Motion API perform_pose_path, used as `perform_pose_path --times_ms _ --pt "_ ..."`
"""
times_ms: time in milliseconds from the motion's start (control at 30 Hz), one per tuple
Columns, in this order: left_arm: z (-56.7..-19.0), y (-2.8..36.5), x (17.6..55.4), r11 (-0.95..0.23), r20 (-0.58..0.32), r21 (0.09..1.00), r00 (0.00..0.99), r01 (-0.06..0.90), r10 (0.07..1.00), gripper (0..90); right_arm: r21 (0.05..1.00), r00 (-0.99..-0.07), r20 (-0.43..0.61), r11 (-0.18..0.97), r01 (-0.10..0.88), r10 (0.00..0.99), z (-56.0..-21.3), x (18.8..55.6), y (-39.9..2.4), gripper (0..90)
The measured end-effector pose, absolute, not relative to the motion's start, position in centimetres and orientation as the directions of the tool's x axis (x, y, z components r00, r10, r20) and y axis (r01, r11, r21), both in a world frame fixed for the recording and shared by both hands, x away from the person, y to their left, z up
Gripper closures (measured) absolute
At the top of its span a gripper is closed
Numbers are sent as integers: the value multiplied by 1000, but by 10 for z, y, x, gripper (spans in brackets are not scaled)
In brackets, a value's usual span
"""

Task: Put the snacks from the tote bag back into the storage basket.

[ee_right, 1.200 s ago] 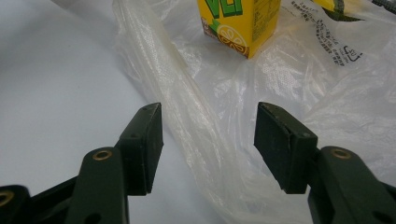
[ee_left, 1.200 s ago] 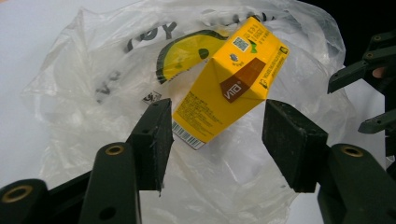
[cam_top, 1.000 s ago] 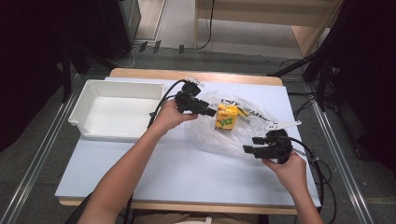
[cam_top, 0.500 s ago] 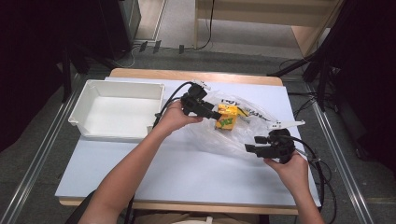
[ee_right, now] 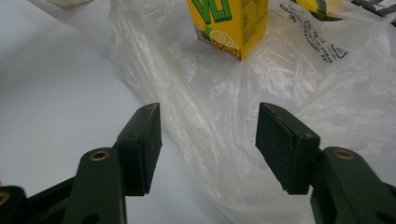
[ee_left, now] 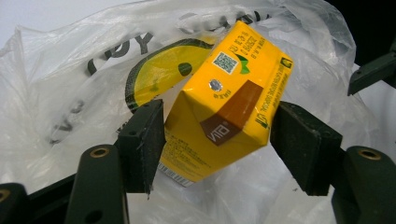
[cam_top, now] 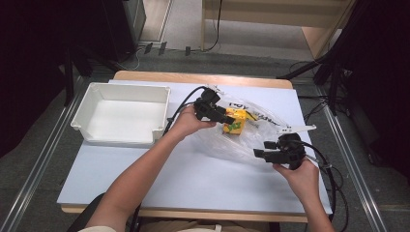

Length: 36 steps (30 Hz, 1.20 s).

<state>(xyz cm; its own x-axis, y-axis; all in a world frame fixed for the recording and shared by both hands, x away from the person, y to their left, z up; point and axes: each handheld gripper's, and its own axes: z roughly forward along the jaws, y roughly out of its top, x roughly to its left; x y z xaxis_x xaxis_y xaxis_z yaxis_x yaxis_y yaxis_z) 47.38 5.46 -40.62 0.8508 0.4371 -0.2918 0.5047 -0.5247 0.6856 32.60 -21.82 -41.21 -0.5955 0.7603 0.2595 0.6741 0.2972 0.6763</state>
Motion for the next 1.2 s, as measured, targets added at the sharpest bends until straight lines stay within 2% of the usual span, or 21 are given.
perform_pose_path --times_ms 500,700,800,867,1200 --pt "-426 39 476 -540 -267 692 865 479 425 312 664 -611 247 328 672 752 -417 325 -211 416" --pt "-433 36 478 -540 -279 687 863 486 422 322 662 -614 241 336 671 751 -419 326 -210 416" --pt "-434 35 477 -545 -275 678 858 492 433 354 658 -617 240 342 671 749 -420 326 -210 421" --pt "-434 35 476 -547 -278 677 859 493 431 408 657 -616 239 342 672 750 -420 326 -210 423" --pt "-433 34 473 -566 -232 684 873 460 430 443 660 -623 237 347 666 745 -421 326 -208 425"
